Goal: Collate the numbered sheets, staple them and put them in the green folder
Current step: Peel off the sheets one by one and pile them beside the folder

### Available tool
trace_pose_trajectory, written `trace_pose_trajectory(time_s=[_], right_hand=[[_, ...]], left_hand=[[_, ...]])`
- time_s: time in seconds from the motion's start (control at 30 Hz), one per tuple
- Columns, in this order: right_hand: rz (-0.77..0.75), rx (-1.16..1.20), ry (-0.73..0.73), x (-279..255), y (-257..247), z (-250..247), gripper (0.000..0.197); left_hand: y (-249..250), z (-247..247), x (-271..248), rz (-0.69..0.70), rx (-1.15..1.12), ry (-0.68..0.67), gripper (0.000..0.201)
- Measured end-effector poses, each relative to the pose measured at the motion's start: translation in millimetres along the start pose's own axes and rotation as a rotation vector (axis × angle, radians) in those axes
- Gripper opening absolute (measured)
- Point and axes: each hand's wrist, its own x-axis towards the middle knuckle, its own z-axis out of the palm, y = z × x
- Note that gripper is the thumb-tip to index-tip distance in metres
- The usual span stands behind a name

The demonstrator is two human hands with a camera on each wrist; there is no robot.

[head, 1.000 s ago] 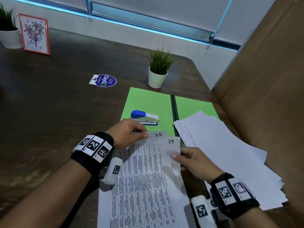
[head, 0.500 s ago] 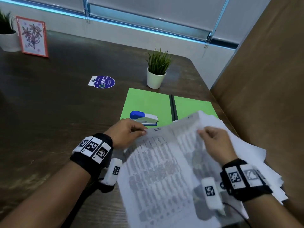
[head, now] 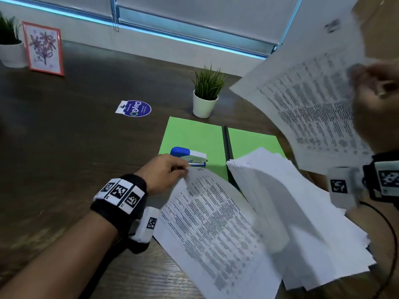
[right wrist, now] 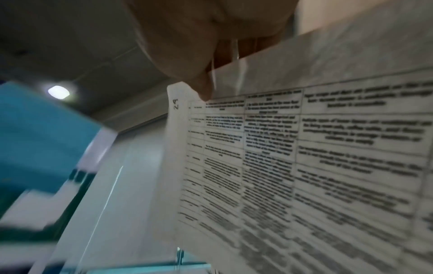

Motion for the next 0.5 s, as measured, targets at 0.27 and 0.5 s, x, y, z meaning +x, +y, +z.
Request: trace_pose_trajectory(time_s=[0.27,0.5], right_hand=[[-0.302,-0.518,-0.736,-115.8,-15.9,55.5,0.020],[-0.115,-0.715,-1.176,-173.2,-2.2,96.0,0.021]], left_hand=[[8.7,-3.4,-4.0,0.008,0.041,0.034,0.026],[12.5,-2.1,-0.3,0.035,0.015,0.038,0.020]])
